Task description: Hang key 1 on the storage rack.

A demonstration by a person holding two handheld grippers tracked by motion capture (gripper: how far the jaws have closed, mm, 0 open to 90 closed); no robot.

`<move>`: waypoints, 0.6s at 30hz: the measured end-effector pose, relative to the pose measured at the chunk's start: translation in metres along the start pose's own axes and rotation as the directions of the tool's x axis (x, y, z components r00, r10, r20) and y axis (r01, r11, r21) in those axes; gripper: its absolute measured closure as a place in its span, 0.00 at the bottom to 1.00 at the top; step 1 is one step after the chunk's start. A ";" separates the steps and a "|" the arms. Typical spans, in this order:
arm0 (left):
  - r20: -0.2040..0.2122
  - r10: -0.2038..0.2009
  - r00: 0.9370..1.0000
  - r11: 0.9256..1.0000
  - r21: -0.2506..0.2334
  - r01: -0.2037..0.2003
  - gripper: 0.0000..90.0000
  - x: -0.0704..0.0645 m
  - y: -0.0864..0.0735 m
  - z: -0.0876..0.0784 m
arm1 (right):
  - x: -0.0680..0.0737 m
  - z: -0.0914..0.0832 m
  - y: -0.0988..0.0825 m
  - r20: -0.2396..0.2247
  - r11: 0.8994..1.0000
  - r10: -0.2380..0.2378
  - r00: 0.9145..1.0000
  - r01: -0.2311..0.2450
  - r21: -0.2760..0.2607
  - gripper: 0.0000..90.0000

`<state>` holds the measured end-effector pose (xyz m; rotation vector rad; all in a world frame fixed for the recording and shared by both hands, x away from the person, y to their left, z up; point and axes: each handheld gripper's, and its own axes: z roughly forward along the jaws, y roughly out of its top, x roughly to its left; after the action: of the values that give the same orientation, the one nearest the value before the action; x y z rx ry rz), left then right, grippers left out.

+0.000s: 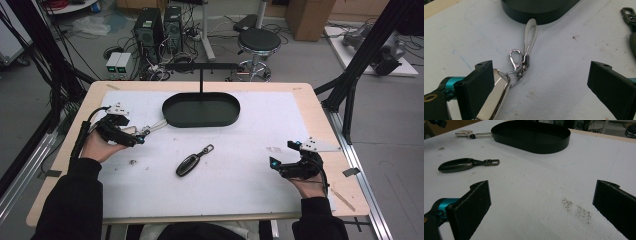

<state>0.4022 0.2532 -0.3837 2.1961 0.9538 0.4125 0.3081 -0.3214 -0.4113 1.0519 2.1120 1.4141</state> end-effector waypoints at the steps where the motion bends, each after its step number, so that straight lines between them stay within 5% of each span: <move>1: 0.004 -0.001 1.000 1.000 0.014 0.000 0.09 0.003 0.003 0.004 | 0.000 -0.001 -0.001 0.003 1.000 0.006 1.000 -0.006 0.003 0.01; 7: 0.036 -0.023 0.999 1.000 0.014 0.023 0.09 0.010 0.013 0.015 | 0.000 -0.001 -0.003 0.010 1.000 0.012 1.000 -0.012 0.004 0.01; 16: 0.075 0.031 0.997 0.999 0.042 -0.034 0.10 0.007 0.040 0.043 | 0.001 0.003 -0.004 0.012 1.000 0.007 1.000 -0.007 0.027 0.01; 18: 0.084 0.031 0.996 0.996 0.082 -0.038 0.10 0.008 0.044 0.054 | 0.001 0.002 -0.005 0.014 0.999 0.011 1.000 -0.012 0.032 0.01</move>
<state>0.4587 0.2118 -0.3906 2.2890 0.9041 0.3003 0.3073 -0.3205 -0.4163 1.0844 2.1288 1.3791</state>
